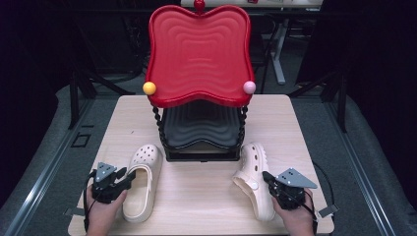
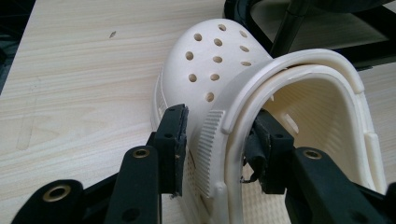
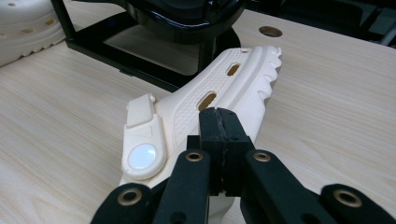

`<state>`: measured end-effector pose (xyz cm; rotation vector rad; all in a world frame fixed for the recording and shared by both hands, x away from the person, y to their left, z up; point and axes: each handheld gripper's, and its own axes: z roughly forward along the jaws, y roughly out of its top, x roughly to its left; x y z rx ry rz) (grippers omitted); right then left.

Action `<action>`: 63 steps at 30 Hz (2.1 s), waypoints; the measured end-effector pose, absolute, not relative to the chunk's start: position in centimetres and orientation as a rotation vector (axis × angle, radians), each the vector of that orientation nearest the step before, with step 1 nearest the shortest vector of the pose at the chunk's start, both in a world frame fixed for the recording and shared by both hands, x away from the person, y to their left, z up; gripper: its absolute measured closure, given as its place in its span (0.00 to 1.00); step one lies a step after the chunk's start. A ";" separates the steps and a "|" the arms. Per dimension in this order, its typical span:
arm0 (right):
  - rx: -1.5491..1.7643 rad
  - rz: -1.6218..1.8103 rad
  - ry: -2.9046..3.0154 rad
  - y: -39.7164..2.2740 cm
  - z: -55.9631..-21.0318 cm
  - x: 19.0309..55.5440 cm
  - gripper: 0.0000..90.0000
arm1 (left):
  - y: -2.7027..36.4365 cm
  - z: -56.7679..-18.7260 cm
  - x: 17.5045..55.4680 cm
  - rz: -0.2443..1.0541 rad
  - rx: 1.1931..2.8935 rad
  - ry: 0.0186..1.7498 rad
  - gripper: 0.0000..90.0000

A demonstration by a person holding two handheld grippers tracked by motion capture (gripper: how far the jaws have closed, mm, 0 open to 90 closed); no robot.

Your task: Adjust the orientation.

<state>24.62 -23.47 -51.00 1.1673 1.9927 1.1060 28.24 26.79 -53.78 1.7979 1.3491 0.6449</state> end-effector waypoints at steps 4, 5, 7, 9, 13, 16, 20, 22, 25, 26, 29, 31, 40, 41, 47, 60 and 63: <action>1.197 1.100 1.975 -24.1 -50.9 24.6 1.00 | 26.8 -53.7 28.2 0.647 1.800 1.348 0.67; 1.208 1.108 1.966 -24.3 -50.9 24.6 1.00 | 26.8 -53.7 28.2 0.646 1.800 1.346 0.67; 1.229 1.107 1.956 -24.9 -50.8 24.6 1.00 | 26.9 -53.7 28.2 0.645 1.800 1.346 0.67; 1.252 1.105 1.939 -25.4 -50.8 24.6 1.00 | 26.9 -53.7 28.2 0.646 1.800 1.347 0.67; 1.312 1.107 1.894 -26.9 -51.0 24.8 1.00 | 26.9 -53.7 28.2 0.643 1.798 1.347 0.67; 1.356 1.094 1.874 -27.8 -51.1 25.0 1.00 | 26.9 -53.7 28.2 0.642 1.797 1.349 0.67; 1.455 1.112 1.842 -29.6 -51.6 25.4 1.00 | 26.9 -53.7 28.2 0.640 1.796 1.352 0.67; 1.503 1.108 1.828 -30.3 -52.0 25.7 1.00 | 26.9 -53.7 28.3 0.639 1.796 1.353 0.67; 1.559 1.106 1.813 -31.2 -52.5 26.1 1.00 | 26.9 -53.7 28.3 0.636 1.796 1.354 0.67; 1.573 1.099 1.813 -31.4 -52.6 26.2 1.00 | 26.9 -53.7 28.3 0.636 1.796 1.354 0.67; 1.644 1.056 1.810 -32.2 -53.6 26.8 1.00 | 26.9 -53.7 28.3 0.635 1.797 1.355 0.67; 1.691 1.018 1.837 -32.6 -54.4 27.3 1.00 | 26.9 -53.7 28.3 0.634 1.797 1.356 0.67; 1.776 1.017 1.857 -33.0 -55.3 27.9 1.00 | 27.0 -53.7 28.3 0.633 1.793 1.358 0.67; 1.742 1.016 1.832 -33.0 -54.7 27.6 1.00 | 27.0 -53.7 28.3 0.633 1.795 1.359 0.67; 1.625 1.100 1.752 -32.5 -52.6 26.2 1.00 | 26.9 -53.7 28.3 0.633 1.792 1.357 0.67; 1.550 1.158 1.735 -31.5 -51.9 26.0 1.00 | 26.9 -53.7 28.3 0.634 1.791 1.356 0.67; 1.561 1.163 1.736 -31.6 -52.0 26.0 1.00 | 26.9 -53.7 28.3 0.633 1.792 1.356 0.67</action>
